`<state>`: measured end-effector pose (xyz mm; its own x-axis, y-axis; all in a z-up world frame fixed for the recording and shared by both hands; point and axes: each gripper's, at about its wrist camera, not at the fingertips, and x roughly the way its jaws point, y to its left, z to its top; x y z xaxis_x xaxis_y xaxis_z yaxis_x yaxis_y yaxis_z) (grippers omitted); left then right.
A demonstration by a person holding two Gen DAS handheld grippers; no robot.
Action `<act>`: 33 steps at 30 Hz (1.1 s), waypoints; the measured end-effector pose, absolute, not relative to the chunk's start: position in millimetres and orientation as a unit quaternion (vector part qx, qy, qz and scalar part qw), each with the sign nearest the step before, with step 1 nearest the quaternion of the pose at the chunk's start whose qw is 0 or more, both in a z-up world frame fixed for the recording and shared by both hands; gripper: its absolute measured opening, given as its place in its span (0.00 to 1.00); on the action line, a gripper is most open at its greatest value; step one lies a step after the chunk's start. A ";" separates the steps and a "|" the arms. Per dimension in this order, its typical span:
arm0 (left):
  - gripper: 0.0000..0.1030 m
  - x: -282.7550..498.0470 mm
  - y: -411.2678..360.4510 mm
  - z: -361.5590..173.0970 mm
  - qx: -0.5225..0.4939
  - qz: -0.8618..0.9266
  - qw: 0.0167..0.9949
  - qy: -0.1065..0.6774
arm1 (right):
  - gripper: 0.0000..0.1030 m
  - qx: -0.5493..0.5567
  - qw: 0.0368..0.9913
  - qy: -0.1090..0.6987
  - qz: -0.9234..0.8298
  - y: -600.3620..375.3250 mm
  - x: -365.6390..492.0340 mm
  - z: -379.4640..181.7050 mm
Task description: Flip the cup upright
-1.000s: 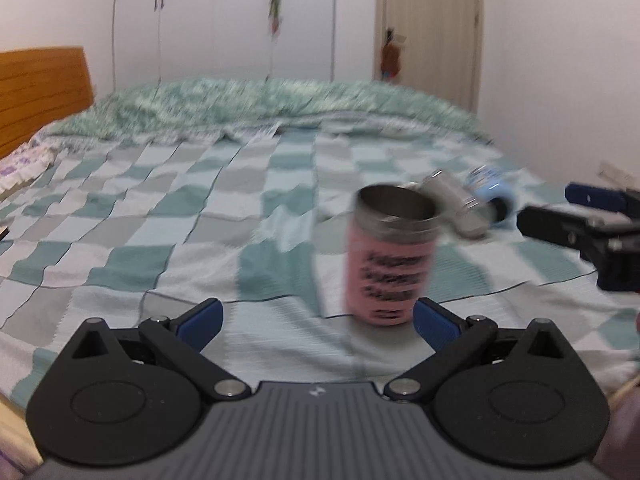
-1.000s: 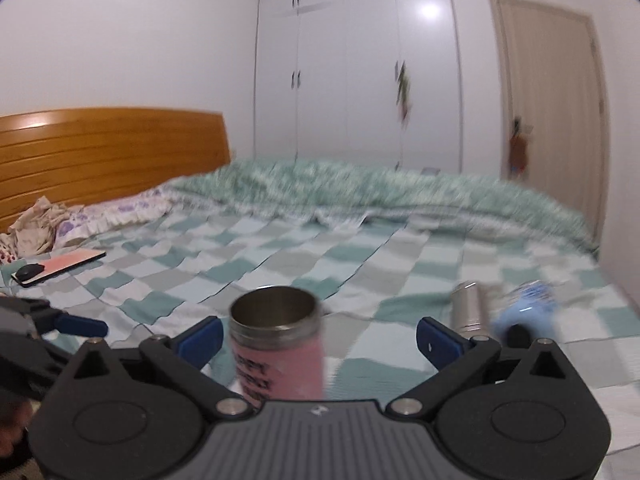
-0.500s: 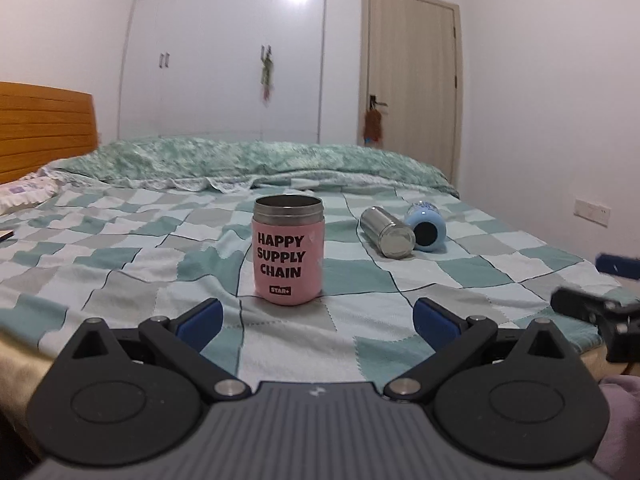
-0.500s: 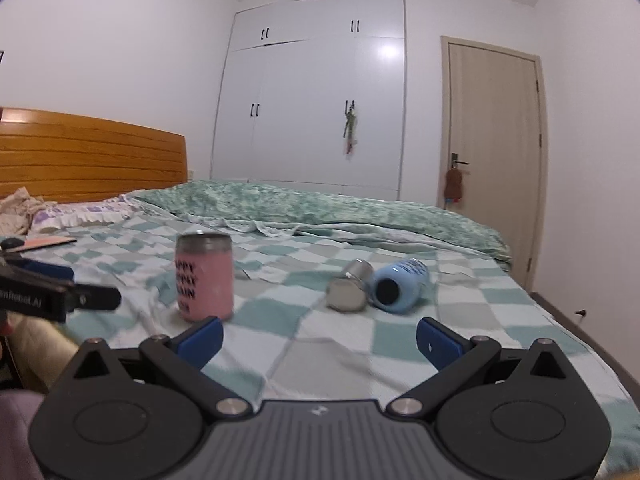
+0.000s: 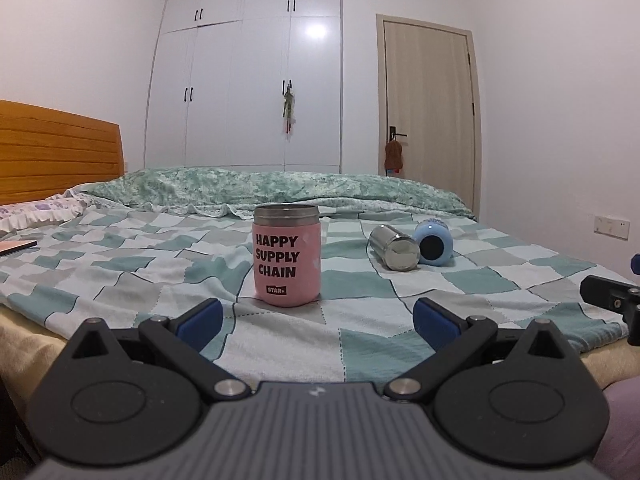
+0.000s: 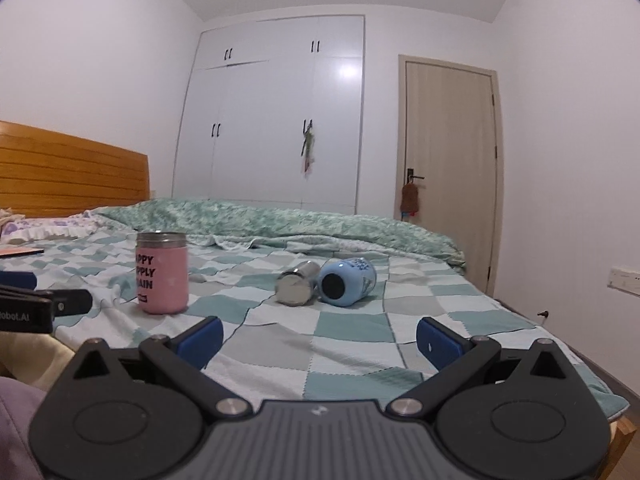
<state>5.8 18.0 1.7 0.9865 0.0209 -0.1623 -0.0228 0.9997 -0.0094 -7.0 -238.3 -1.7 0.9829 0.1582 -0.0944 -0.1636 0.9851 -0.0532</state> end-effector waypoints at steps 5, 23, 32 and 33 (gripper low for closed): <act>1.00 1.8 14.8 0.6 0.002 0.011 0.998 0.070 | 1.00 -0.029 0.996 0.040 0.074 -242.6 -8.0 -1.7; 1.00 -0.8 11.4 0.1 0.008 0.007 0.998 0.062 | 1.00 -0.023 0.997 0.039 0.069 -245.4 -8.3 -2.6; 1.00 -0.9 11.1 -0.1 0.008 0.007 0.998 0.061 | 1.00 -0.023 0.997 0.039 0.070 -245.5 -8.5 -2.6; 1.00 -0.8 11.1 0.0 0.008 0.007 0.998 0.061 | 1.00 -0.023 0.997 0.038 0.070 -245.4 -8.5 -2.6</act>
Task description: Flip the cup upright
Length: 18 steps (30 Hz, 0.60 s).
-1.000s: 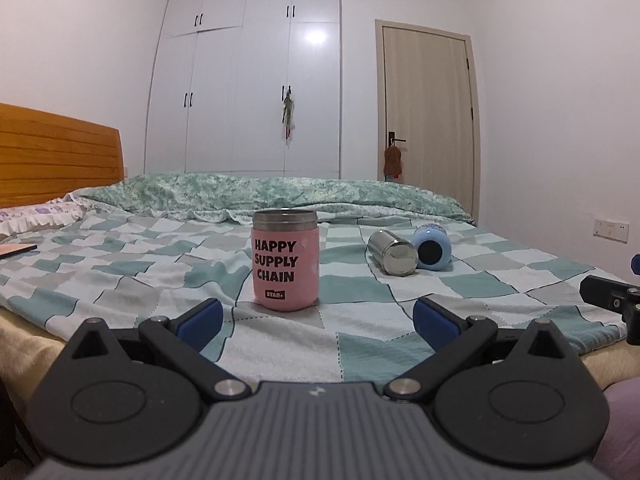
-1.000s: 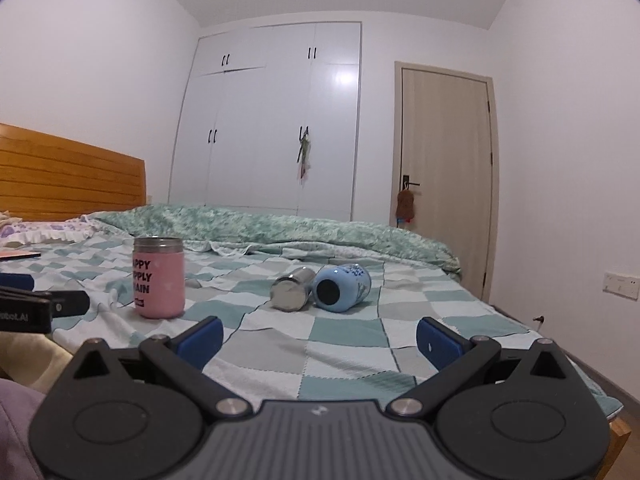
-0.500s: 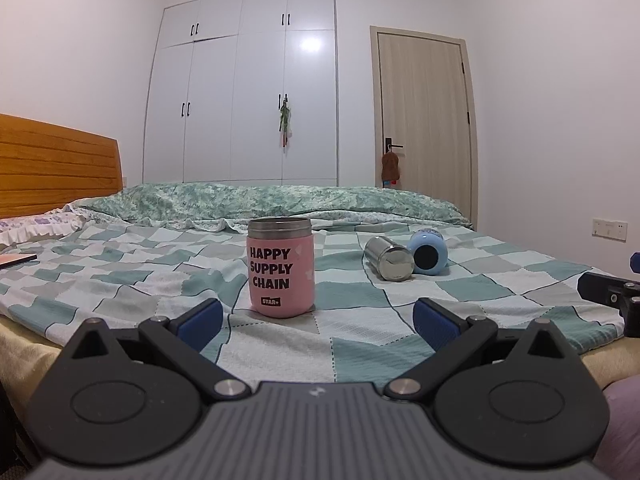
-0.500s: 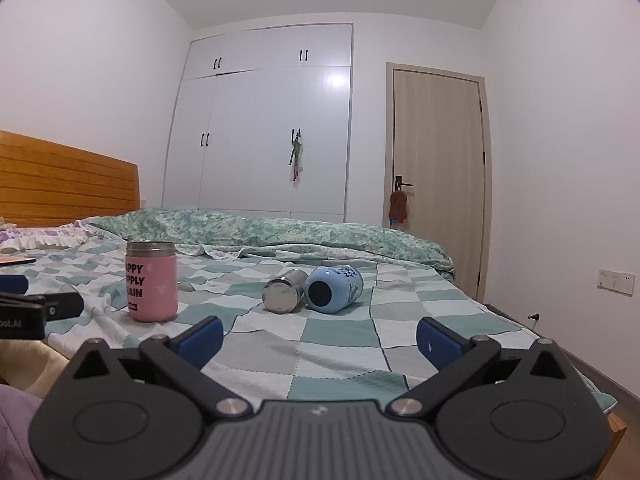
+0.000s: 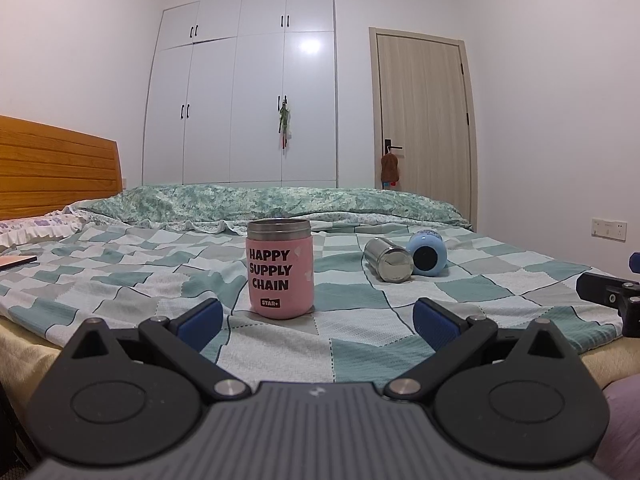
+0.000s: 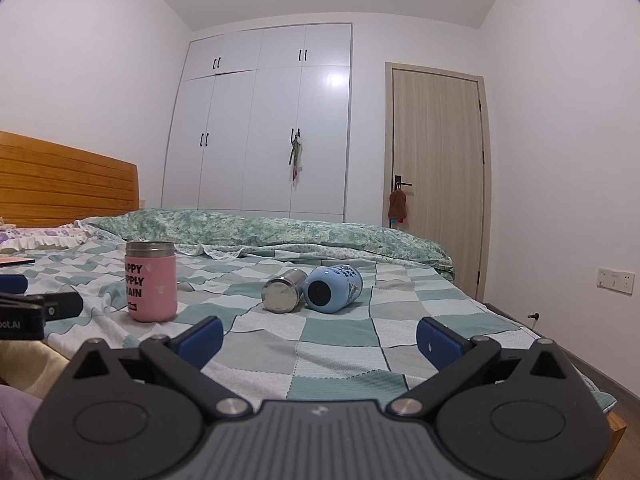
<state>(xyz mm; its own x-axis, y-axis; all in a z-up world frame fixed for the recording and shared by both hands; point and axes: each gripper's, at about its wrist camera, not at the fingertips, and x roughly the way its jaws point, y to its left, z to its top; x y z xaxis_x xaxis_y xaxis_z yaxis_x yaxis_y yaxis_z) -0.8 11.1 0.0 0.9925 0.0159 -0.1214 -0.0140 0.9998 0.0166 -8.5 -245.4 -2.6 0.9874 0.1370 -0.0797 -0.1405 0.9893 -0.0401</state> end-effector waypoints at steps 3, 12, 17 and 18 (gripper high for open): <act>1.00 -0.8 10.6 0.1 0.009 0.007 0.998 0.060 | 1.00 -0.023 0.997 0.039 0.069 -245.6 -8.4 -2.6; 1.00 -0.8 10.4 0.4 0.009 0.008 0.998 0.059 | 1.00 -0.022 0.997 0.038 0.070 -245.8 -8.2 -2.8; 1.00 -1.8 10.2 0.6 0.010 0.005 0.998 0.058 | 1.00 -0.022 0.997 0.038 0.070 -245.8 -8.1 -2.8; 1.00 -2.0 10.6 0.8 0.009 0.004 0.998 0.057 | 1.00 -0.022 0.997 0.039 0.070 -245.8 -8.3 -2.8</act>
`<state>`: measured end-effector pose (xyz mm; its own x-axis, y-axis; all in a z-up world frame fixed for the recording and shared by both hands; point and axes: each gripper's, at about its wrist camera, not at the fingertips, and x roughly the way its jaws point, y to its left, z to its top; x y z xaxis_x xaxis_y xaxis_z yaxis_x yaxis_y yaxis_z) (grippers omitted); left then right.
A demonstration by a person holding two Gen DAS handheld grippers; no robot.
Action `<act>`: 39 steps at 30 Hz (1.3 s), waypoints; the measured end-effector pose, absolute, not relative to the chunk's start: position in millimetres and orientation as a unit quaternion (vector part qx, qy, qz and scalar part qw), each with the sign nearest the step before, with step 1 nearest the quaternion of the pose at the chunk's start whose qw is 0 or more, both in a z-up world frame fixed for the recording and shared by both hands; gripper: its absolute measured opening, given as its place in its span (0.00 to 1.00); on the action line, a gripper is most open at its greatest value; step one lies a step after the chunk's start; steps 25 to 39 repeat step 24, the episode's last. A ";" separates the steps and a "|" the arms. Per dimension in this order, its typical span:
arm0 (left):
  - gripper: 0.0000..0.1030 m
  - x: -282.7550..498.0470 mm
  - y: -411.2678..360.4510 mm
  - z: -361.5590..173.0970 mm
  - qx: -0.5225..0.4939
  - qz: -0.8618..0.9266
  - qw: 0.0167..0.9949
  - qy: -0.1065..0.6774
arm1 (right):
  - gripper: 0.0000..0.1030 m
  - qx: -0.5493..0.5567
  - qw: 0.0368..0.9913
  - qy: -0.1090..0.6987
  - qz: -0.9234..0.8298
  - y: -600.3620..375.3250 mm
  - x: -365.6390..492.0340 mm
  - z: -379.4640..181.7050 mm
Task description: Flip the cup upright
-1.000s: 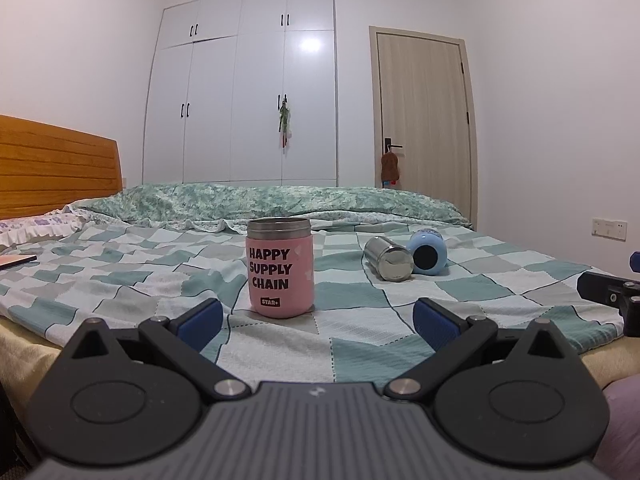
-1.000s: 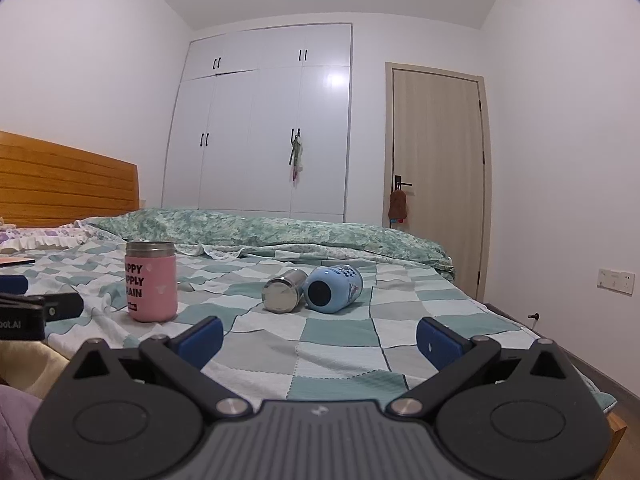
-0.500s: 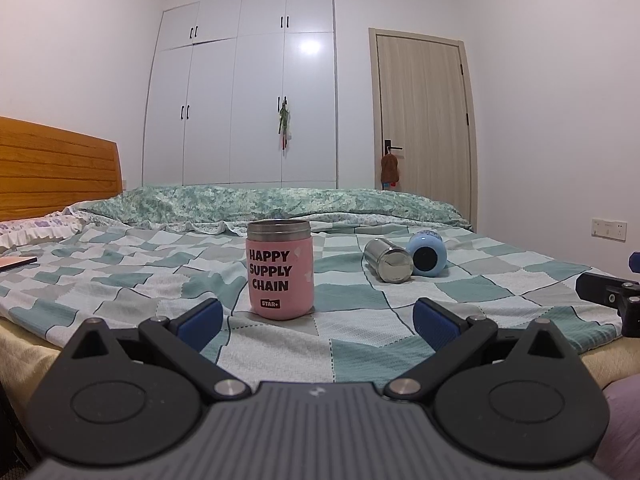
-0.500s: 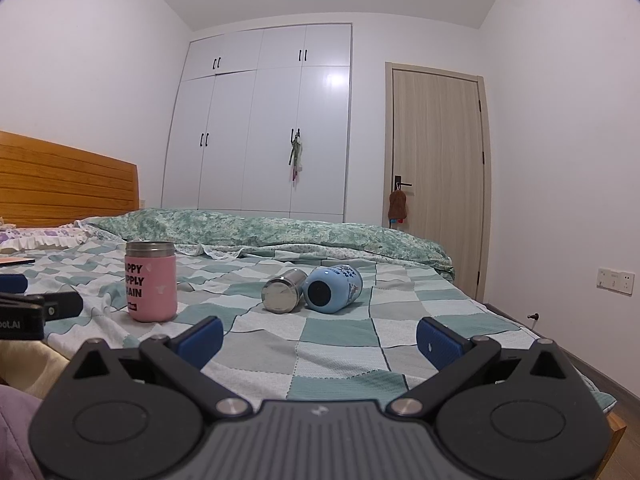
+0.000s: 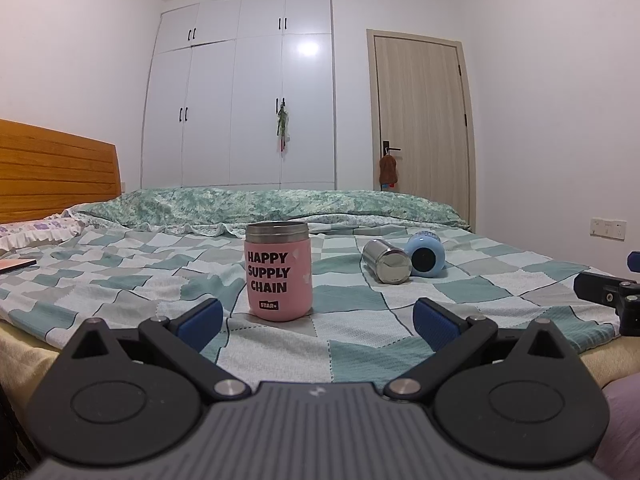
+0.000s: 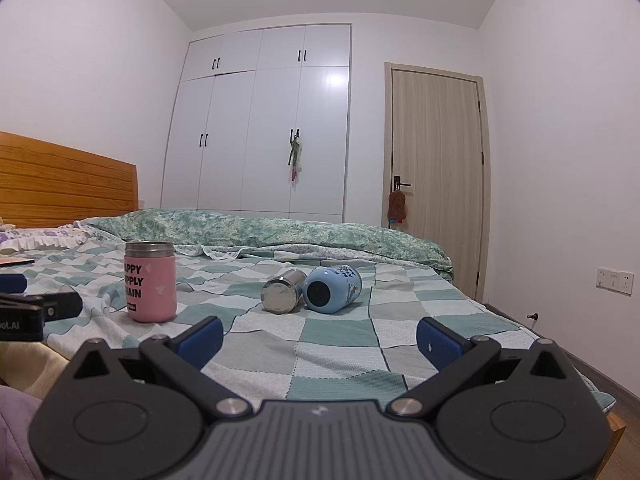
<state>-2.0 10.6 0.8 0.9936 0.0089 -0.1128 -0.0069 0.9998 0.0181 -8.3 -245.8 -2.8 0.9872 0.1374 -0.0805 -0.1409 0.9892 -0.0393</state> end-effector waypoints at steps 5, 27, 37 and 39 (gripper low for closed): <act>1.00 -6.2 14.6 1.4 0.002 0.001 0.999 0.053 | 1.00 -0.022 0.997 0.038 0.070 -246.5 -8.3 -3.0; 1.00 -5.7 10.6 1.4 0.008 0.005 0.999 0.051 | 1.00 -0.022 0.997 0.038 0.070 -245.8 -8.7 -3.1; 1.00 -5.7 10.6 1.4 0.008 0.005 0.999 0.051 | 1.00 -0.022 0.997 0.038 0.070 -245.8 -8.7 -3.1; 1.00 -5.7 10.6 1.4 0.008 0.005 0.999 0.051 | 1.00 -0.022 0.997 0.038 0.070 -245.8 -8.7 -3.1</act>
